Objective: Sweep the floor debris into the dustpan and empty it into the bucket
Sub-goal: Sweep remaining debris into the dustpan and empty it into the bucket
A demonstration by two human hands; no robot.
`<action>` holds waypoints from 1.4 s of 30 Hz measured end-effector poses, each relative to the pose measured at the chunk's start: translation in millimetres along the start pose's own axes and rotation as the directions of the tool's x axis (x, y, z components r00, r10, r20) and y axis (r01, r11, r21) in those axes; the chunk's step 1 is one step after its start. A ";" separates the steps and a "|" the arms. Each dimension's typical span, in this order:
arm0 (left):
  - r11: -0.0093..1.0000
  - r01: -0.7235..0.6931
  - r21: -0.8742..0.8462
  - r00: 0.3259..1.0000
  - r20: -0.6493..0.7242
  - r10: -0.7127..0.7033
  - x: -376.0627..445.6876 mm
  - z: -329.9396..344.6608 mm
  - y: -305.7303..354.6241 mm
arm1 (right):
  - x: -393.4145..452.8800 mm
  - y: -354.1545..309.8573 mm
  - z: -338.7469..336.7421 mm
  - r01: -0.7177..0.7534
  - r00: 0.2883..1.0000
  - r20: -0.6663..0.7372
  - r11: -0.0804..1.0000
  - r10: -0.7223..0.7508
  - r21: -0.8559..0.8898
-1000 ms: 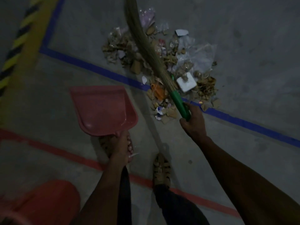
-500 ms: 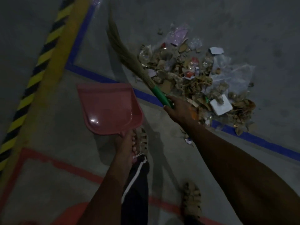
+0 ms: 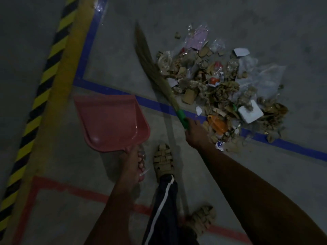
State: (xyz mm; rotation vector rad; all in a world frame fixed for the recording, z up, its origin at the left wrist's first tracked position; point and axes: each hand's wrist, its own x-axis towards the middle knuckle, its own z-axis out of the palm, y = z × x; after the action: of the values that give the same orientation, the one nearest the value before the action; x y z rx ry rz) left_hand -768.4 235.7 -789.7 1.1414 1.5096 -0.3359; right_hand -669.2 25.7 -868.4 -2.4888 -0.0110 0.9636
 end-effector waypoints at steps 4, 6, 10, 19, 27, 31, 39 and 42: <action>1.000 0.005 0.014 1.000 0.012 -0.006 -13.6 9.0 -18.2 | -47.1 48.1 8.1 -0.070 0.994 -0.084 0.997 0.072 0.020; 0.999 0.008 0.050 0.999 0.031 -0.010 -24.4 15.6 -30.1 | -73.2 76.2 11.4 -0.127 0.987 -0.098 0.992 0.127 0.011; 0.997 -0.003 0.083 0.996 0.084 -0.004 -49.1 26.1 -55.9 | -121.2 128.0 13.1 -0.223 0.967 -0.120 0.975 0.223 0.015; 0.987 -0.064 0.147 0.986 0.161 0.040 -75.4 40.1 -96.3 | -210.3 182.1 11.7 -0.122 0.969 -0.212 0.991 0.130 0.048; 0.970 -0.098 0.222 0.988 0.137 0.069 -73.7 53.0 -87.2 | -234.4 189.2 -1.8 0.075 0.955 -0.292 0.996 -0.060 0.040; 0.974 -0.069 0.214 0.991 0.129 0.042 -71.8 63.8 -68.1 | -218.4 177.4 -10.6 0.085 0.937 -0.343 0.995 -0.062 0.051; 0.987 -0.031 0.159 0.986 0.165 0.004 -59.2 89.0 -18.7 | -160.7 133.7 -35.2 0.014 0.923 -0.384 0.998 0.008 0.054; 0.986 -0.048 0.162 0.982 0.186 0.017 -50.8 93.3 6.0 | -134.3 118.5 -44.5 -0.052 0.911 -0.407 0.997 0.072 0.059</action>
State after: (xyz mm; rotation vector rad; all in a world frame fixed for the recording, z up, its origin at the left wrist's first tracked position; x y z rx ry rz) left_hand -714.5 145.8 -771.2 1.2286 1.3175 -0.5384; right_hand -760.6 -121.6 -805.3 -2.6107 0.2245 0.4408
